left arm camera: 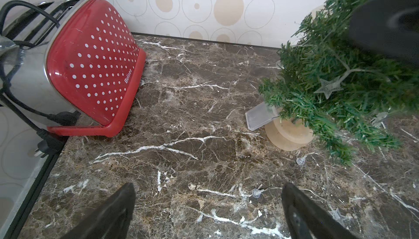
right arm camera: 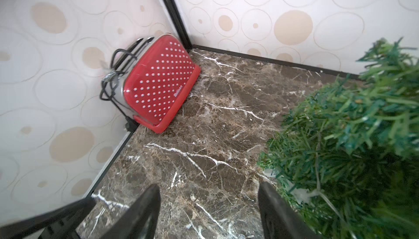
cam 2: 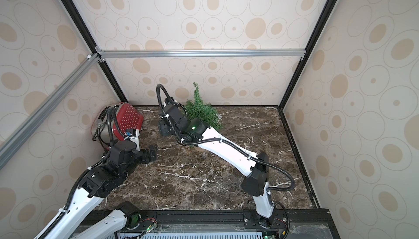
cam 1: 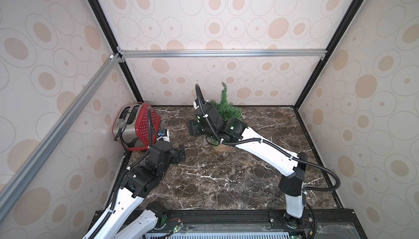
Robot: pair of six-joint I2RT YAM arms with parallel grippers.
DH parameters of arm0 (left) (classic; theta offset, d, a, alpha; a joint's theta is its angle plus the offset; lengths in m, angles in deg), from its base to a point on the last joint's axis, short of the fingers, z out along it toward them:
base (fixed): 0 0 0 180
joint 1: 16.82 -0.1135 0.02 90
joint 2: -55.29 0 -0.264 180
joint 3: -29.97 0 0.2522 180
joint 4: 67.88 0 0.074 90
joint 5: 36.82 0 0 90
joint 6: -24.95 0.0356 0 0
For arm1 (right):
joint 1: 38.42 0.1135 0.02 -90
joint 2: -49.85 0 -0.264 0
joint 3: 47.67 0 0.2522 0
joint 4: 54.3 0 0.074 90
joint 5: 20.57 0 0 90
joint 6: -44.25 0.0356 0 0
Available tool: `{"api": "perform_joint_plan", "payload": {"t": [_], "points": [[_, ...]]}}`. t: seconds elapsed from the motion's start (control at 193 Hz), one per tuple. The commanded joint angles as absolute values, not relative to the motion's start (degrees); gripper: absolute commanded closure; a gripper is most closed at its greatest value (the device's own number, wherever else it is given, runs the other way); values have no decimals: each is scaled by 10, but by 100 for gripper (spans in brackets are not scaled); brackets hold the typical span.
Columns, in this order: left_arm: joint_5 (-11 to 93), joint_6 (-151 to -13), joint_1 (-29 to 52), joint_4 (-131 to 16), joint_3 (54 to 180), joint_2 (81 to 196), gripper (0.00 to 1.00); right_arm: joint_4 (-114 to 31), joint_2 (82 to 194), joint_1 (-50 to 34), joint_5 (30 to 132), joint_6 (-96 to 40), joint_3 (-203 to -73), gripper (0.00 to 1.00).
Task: Wrap string light around the christmas tree
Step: Pick up the light string from the center of the board.
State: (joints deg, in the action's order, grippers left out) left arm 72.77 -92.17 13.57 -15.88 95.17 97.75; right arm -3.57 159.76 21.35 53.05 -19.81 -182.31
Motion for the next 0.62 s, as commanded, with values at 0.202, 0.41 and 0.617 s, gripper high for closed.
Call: {"api": "perform_joint_plan", "payload": {"t": [0.202,0.41,0.617], "points": [[711,-908,138,-154,954,977,1,-87,1338,235,608,-359,-1501,31],[636,-911,138,-169,931,991,4,-94,1284,237,596,-371,-1296,36],[566,-914,139,-184,913,1007,6,-172,1347,226,558,-318,-1195,37]]}}
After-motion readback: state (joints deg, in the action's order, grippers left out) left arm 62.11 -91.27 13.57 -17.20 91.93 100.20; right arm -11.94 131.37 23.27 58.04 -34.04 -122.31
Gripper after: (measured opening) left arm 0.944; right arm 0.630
